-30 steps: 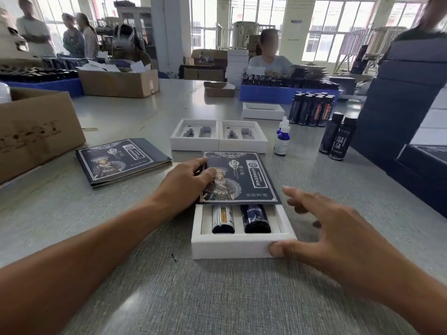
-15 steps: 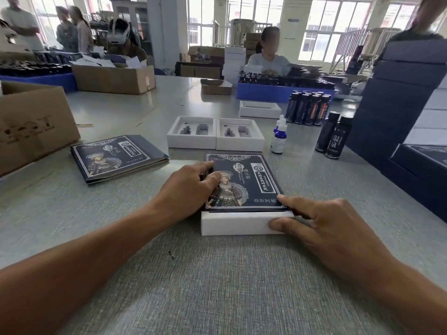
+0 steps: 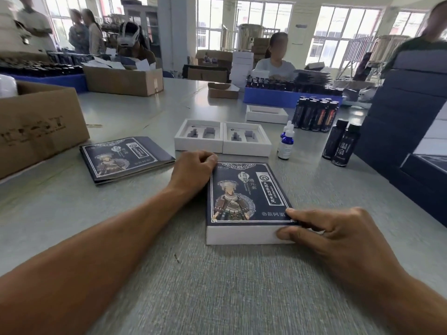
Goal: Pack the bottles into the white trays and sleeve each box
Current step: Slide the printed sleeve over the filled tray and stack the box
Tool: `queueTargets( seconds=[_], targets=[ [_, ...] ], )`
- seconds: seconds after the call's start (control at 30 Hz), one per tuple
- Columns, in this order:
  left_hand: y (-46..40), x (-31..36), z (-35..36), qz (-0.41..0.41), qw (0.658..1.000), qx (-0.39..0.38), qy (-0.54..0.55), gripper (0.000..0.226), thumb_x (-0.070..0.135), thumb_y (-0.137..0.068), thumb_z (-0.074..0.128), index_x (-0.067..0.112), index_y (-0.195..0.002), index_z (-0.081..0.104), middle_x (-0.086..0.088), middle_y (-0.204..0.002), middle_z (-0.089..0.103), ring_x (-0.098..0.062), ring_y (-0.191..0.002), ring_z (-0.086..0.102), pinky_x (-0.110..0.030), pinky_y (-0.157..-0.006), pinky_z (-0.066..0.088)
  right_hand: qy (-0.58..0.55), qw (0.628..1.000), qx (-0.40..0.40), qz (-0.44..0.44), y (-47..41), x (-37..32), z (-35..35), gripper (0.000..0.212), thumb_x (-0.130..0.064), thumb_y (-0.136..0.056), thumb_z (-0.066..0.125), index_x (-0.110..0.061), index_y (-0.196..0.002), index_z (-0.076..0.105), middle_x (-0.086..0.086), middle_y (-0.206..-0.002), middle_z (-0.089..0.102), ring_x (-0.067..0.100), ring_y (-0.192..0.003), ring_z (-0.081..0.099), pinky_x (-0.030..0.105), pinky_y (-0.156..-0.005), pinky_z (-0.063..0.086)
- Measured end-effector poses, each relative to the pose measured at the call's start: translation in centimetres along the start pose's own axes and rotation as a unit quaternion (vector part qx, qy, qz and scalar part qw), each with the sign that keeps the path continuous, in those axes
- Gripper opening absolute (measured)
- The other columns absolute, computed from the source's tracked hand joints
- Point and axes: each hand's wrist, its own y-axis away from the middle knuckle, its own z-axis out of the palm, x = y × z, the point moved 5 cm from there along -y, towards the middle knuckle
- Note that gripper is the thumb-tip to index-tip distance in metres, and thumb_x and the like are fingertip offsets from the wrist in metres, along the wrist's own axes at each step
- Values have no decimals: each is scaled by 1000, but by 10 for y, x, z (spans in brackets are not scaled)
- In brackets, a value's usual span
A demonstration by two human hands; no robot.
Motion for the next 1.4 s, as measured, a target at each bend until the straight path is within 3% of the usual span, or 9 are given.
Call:
queueTargets(
  seconds=[0.07, 0.2, 0.7, 0.87, 1.0, 1.1, 1.2, 1.3, 1.4],
  targets=[
    [3, 0, 0, 7, 1000, 19, -7, 25, 25, -97, 61, 10, -113, 73, -4, -108, 74, -14, -92, 66, -18, -78, 48, 4, 1000, 7, -4, 0, 0, 1, 45, -53, -67, 75, -30, -106, 75, -23, -96, 72, -15, -78, 66, 4, -76, 47],
    [7, 0, -7, 18, 998, 52, -14, 21, 28, -94, 66, 14, -108, 74, -1, -104, 74, -15, -93, 67, -32, -91, 53, -1, 1000, 13, -12, 1, -2, 1, 46, -56, -68, 71, -27, -104, 76, -19, -97, 73, -12, -78, 68, 10, -76, 51],
    [11, 2, -12, 44, 992, 114, -43, 9, 25, -91, 70, 18, -98, 73, 13, -80, 64, -5, -74, 61, -16, -66, 44, -74, 996, 13, 46, -1, 17, -1, 42, -46, -65, 82, -34, -105, 76, -27, -94, 73, -12, -83, 67, 9, -76, 50],
    [14, 4, -13, 43, 989, 127, -61, 13, 29, -92, 68, 22, -103, 70, 6, -90, 73, -15, -78, 67, -31, -74, 54, -78, 994, -3, 76, -5, 30, -6, 47, -52, -65, 79, -43, -111, 72, -33, -95, 71, -12, -89, 65, 18, -81, 50],
    [12, 1, -7, 20, 988, 110, -108, 21, 35, -97, 58, 23, -112, 66, 11, -89, 61, -13, -84, 59, -29, -75, 43, -50, 994, -46, 91, -10, 37, -13, 73, -71, -60, 73, -48, -127, 57, -34, -98, 68, -17, -91, 63, 8, -76, 46],
    [8, -8, 0, -19, 991, 39, -125, 43, 47, -101, 46, 17, -80, 69, 6, -78, 67, -17, -72, 60, -27, -61, 35, -51, 990, -60, 119, -11, 39, -12, 75, -88, -62, 57, -40, -120, 65, -26, -100, 70, -10, -88, 66, 14, -74, 51],
    [7, -10, 2, -22, 995, 5, -100, 55, 50, -101, 44, 11, -70, 68, -3, -69, 66, -21, -66, 60, -29, -58, 35, 5, 992, -74, 107, -11, 36, -3, 66, -87, -70, 42, -32, -92, 72, -11, -84, 71, 5, -74, 66, 30, -69, 57],
    [9, -3, 1, -10, 1000, 15, -12, 45, 47, -101, 47, 15, -79, 68, 0, -77, 69, -17, -74, 64, -29, -63, 41, 3, 992, -68, 106, -10, 37, -2, 59, -82, -71, 48, -36, -98, 72, -14, -84, 70, -1, -75, 64, 17, -59, 46],
    [15, 7, 4, -39, 986, 5, 159, 33, 48, -99, 49, 18, -96, 65, -3, -87, 72, -18, -80, 70, -31, -70, 54, -25, 991, -83, 104, -9, 37, -5, 55, -80, -70, 54, -39, -104, 69, -20, -93, 70, -7, -83, 64, 14, -65, 50]
  ],
)
